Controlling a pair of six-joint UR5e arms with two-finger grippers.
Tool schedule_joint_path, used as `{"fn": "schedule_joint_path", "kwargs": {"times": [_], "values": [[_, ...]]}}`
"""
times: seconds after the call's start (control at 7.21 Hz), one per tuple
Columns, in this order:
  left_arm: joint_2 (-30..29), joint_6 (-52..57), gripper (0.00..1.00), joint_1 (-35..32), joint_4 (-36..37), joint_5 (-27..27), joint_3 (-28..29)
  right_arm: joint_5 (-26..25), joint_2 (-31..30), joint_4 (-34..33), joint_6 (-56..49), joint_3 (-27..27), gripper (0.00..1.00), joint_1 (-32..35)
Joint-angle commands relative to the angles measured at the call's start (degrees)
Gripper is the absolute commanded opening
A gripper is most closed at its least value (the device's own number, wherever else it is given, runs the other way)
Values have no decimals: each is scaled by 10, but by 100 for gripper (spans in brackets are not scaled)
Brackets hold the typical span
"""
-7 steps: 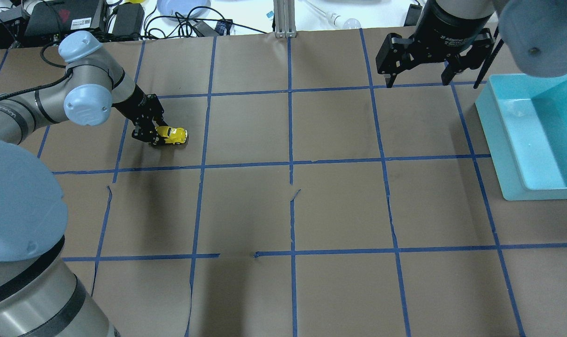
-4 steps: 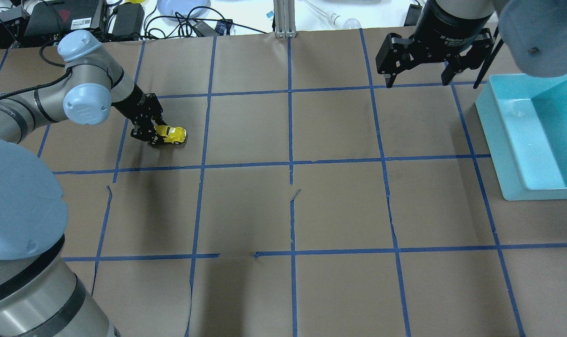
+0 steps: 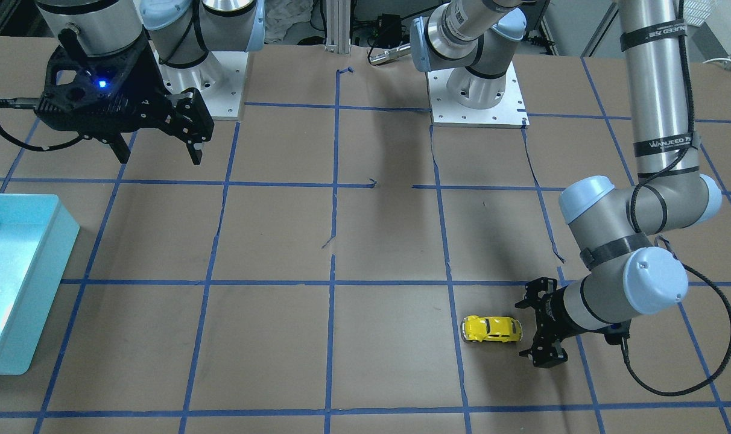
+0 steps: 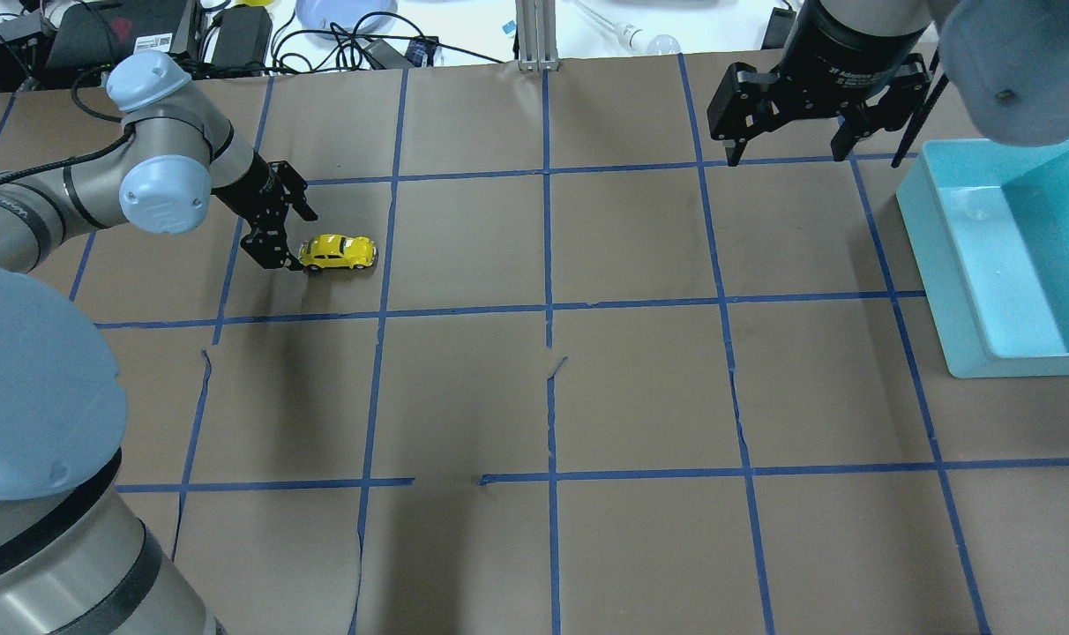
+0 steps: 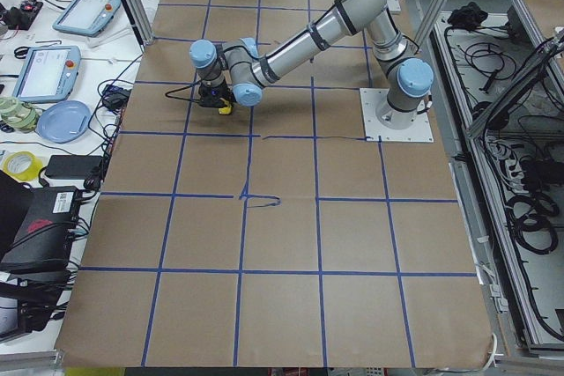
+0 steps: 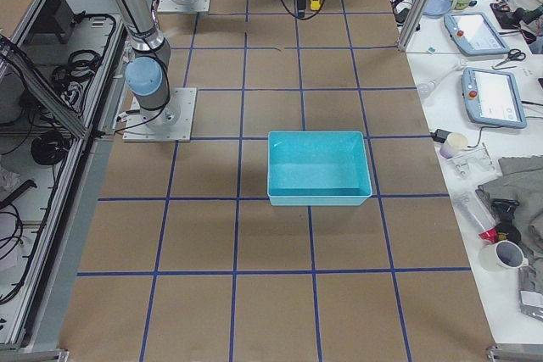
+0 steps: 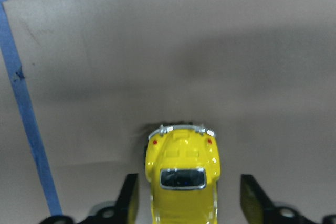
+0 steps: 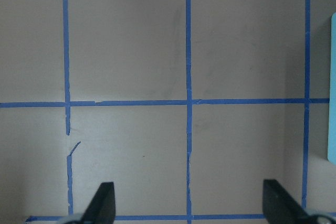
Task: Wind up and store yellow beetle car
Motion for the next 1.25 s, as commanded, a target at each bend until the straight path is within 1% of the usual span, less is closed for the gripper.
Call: {"fn": "schedule_joint_path", "kwargs": {"times": [0.0, 0.14, 0.28, 0.42, 0.55, 0.69, 0.83, 0.97, 1.11], "values": [[25, 16, 97, -2, -7, 1, 10, -1, 0, 0, 0, 0, 100, 0], [44, 66, 96, -5, -19, 7, 25, 0, -1, -1, 0, 0, 100, 0], [64, 160, 98, -10, -61, 63, 51, 0, -1, -1, 0, 0, 100, 0], [88, 274, 98, -20, -70, 92, 70, 0, -1, -1, 0, 0, 100, 0], [115, 341, 99, -35, -93, 115, 76, 0, 0, -1, 0, 0, 100, 0], [131, 375, 99, -43, -102, 118, 75, 0, -1, -1, 0, 0, 100, -1], [145, 446, 100, -45, -102, 112, 77, -1, 0, -1, -1, 0, 100, -1], [168, 561, 100, -56, -125, 114, 87, -1, 0, -2, -1, 0, 100, -1], [198, 586, 100, -62, -213, 111, 94, -2, 3, -2, -2, 0, 100, -1]]}}
